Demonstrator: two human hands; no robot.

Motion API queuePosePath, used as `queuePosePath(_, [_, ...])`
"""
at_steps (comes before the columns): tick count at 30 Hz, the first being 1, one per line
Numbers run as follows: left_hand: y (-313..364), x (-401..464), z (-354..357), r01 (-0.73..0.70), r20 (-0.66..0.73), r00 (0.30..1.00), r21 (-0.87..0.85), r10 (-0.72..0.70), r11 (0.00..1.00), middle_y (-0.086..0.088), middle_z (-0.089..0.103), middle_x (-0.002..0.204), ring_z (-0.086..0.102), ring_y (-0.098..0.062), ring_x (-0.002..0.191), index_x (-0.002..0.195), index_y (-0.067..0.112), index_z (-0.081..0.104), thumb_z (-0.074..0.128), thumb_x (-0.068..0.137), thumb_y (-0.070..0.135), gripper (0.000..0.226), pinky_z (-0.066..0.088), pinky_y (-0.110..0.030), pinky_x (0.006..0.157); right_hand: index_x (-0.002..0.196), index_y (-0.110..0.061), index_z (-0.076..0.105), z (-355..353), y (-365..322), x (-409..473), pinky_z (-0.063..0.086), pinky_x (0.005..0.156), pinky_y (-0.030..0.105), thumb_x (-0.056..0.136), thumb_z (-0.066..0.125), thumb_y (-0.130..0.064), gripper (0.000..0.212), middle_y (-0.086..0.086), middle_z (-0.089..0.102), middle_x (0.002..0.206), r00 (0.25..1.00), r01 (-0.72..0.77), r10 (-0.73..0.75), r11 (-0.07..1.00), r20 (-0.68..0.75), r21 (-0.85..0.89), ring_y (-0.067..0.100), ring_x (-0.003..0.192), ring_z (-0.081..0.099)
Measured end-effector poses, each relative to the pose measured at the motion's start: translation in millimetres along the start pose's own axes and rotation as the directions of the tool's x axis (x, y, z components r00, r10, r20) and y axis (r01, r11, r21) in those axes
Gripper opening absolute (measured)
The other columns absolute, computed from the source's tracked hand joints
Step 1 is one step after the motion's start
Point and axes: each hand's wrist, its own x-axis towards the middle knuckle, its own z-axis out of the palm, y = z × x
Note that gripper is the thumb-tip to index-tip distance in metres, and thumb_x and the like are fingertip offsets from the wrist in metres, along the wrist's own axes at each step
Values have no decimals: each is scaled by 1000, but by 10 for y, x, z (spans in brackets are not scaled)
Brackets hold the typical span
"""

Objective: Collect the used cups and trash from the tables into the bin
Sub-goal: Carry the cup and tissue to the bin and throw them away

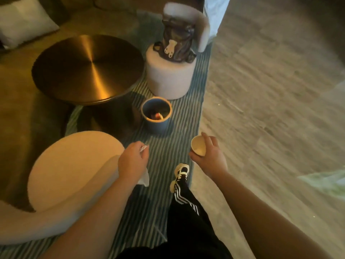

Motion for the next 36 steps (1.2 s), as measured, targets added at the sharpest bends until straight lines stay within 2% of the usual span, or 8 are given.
queuePosePath(7, [216, 1905, 492, 160, -67, 985, -4, -160, 987, 5, 57, 80, 53, -13, 72, 84, 25, 57, 53, 92, 32, 11, 38, -30, 63, 144, -25, 29, 136, 68, 2305, 44, 84, 32, 76, 68, -51, 83, 0, 40, 136, 984, 131, -120, 988, 134, -79, 22, 116, 50])
queuePosePath(10, [335, 2568, 645, 199, -59, 978, 5, -198, 980, 7, 56, 78, 52, -13, 70, 84, 25, 56, 53, 92, 32, 11, 37, -30, 61, 144, -25, 28, 133, 80, 3091, 46, 86, 35, 76, 69, -51, 83, 0, 40, 135, 972, 138, -121, 988, 201, -76, 21, 117, 49])
queuePosePath(18, [330, 3821, 1297, 263, -18, 965, -1, -263, 965, 11, 50, 68, 51, -12, 63, 77, 25, 52, 51, 94, 30, 18, 31, -28, 53, 145, -19, 30, 511, 250, 4432, 45, 91, 35, 78, 71, -44, 82, 4, 39, 135, 926, 162, -129, 985, 355, -66, 23, 118, 48])
queuePosePath(21, [84, 4219, 1684, 303, 14, 953, -39, -302, 952, 9, 54, 76, 54, -11, 68, 84, 25, 55, 51, 94, 33, 13, 33, -25, 55, 144, -20, 30, 893, 336, 4843, 42, 85, 28, 77, 72, -41, 82, 3, 39, 135, 917, 136, -107, 990, 385, -48, 22, 115, 49])
queuePosePath(23, [-151, 4504, 1988, 317, 30, 948, -72, -316, 946, 5, 55, 88, 54, -10, 75, 95, 23, 56, 53, 92, 34, 12, 38, -25, 62, 144, -20, 29, 1225, 425, 5102, 41, 81, 26, 76, 73, -39, 83, 3, 40, 135, 916, 149, -122, 988, 381, -42, 22, 114, 50])
queuePosePath(27, [-687, 5037, 2634, 359, 85, 932, -118, -351, 926, -1, 47, 113, 48, -11, 98, 116, 21, 50, 61, 88, 32, 32, 42, -29, 83, 144, -27, 26, 1966, 645, 5592, 47, 88, 36, 78, 71, -44, 82, -1, 34, 139, 912, 69, -42, 996, 408, -52, 22, 120, 46])
queuePosePath(32, [-1244, 5365, 3207, 431, 144, 900, -159, -411, 888, -9, 40, 126, 46, -22, 114, 130, 18, 42, 71, 81, 23, 57, 42, -31, 91, 141, -28, 28, 2777, 914, 5995, 48, 83, 35, 77, 70, -45, 78, -2, 36, 135, 920, 39, -24, 999, 392, -30, 22, 114, 49])
queuePosePath(36, [-1513, 5337, 3350, 490, 243, 850, -37, -467, 871, -9, 40, 138, 37, -27, 128, 143, 25, 27, 71, 79, 36, 78, 38, -46, 104, 142, -33, 22, 3209, 983, 6125, 51, 87, 41, 77, 70, -44, 82, -4, 35, 136, 925, 24, -13, 999, 381, -25, 24, 116, 49])
